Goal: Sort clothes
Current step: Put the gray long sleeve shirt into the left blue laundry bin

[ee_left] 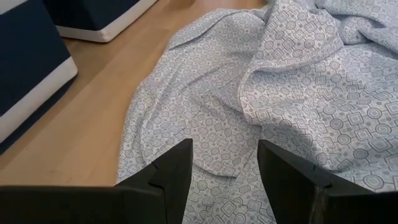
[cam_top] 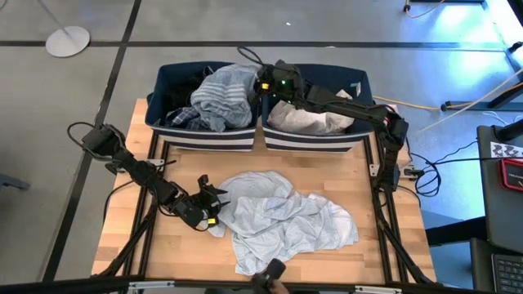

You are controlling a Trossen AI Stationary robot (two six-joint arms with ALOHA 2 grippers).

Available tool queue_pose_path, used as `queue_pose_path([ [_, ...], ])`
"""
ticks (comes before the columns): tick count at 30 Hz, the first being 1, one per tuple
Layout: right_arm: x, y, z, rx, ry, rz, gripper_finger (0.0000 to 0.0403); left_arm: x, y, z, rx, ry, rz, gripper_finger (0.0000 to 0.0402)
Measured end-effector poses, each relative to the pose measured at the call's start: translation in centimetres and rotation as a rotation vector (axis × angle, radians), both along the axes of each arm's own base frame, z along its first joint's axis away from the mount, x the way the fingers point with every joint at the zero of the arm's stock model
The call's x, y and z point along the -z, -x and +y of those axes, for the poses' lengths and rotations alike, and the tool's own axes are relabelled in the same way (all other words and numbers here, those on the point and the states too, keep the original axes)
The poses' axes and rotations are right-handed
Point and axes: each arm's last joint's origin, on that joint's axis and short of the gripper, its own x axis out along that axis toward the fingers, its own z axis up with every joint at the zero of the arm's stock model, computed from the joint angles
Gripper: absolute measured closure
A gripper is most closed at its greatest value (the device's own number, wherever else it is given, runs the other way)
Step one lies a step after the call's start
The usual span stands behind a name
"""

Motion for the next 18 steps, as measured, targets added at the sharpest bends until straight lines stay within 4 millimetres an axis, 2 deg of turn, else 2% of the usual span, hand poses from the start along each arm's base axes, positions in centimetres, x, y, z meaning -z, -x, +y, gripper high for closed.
queue_pose_path([
  [3, 0.0, -0.1, 0.1, -0.004, 0.0, 0.001, 0.0302, 0.0, 0.0, 0.0, -0.001, -0.001, 0.0, 0.0231],
  [8, 0.1, -0.1, 0.4, 0.009, -0.019, -0.003, 0.0209, 0.0, 0.0, 0.0, -0.007, 0.007, -0.004, 0.0231],
  [11, -0.1, 0.2, 1.0, 0.034, -0.03, 0.051, 0.0161, 0.0, 0.0, 0.0, -0.013, 0.017, -0.008, 0.0231],
  [14, -1.0, 1.1, 1.8, 0.019, -0.005, 0.18, 0.013, 0.0, 0.0, 0.0, -0.013, 0.02, -0.011, 0.0231],
  [18, -3.8, 2.6, 3.3, -0.01, 0.001, 0.255, 0.0108, -0.3, -0.1, -0.1, -0.013, 0.027, -0.02, 0.0231],
])
